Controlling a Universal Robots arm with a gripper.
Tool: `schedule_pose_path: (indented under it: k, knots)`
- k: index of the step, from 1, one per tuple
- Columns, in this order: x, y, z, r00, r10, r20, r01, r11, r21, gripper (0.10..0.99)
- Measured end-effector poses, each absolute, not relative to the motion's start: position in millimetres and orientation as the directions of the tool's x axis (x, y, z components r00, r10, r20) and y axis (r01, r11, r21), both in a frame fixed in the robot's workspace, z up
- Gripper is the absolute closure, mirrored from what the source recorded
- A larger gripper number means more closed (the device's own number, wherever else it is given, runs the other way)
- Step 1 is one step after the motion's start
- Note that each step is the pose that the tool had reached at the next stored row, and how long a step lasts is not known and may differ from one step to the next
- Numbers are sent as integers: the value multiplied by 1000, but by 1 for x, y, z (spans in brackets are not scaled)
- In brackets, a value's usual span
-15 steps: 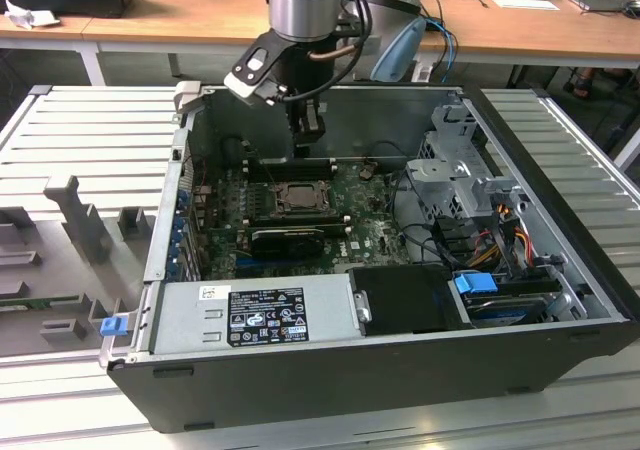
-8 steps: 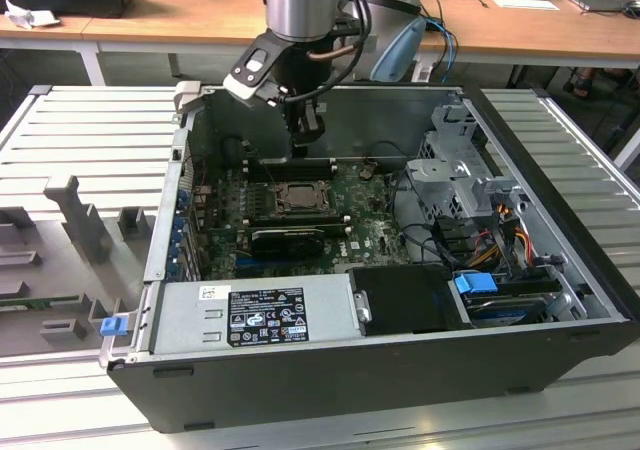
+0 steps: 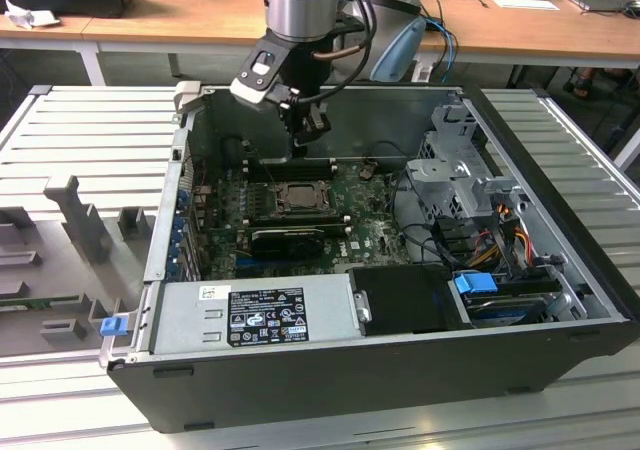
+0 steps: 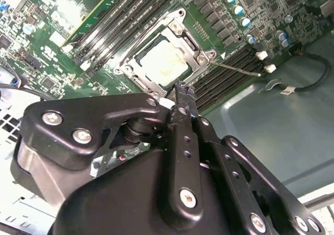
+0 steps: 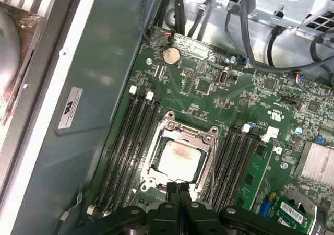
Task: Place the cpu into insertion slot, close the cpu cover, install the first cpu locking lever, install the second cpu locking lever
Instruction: 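Install the first cpu locking lever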
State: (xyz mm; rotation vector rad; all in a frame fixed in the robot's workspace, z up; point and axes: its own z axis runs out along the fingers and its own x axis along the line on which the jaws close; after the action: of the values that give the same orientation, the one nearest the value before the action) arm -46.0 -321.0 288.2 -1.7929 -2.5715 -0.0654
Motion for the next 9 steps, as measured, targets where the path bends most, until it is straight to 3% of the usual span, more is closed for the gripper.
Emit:
schedule_pose_path:
  k: [9]
  knots:
    - [-46, -321, 288, -419, 907, 29, 908, 418, 31, 980]
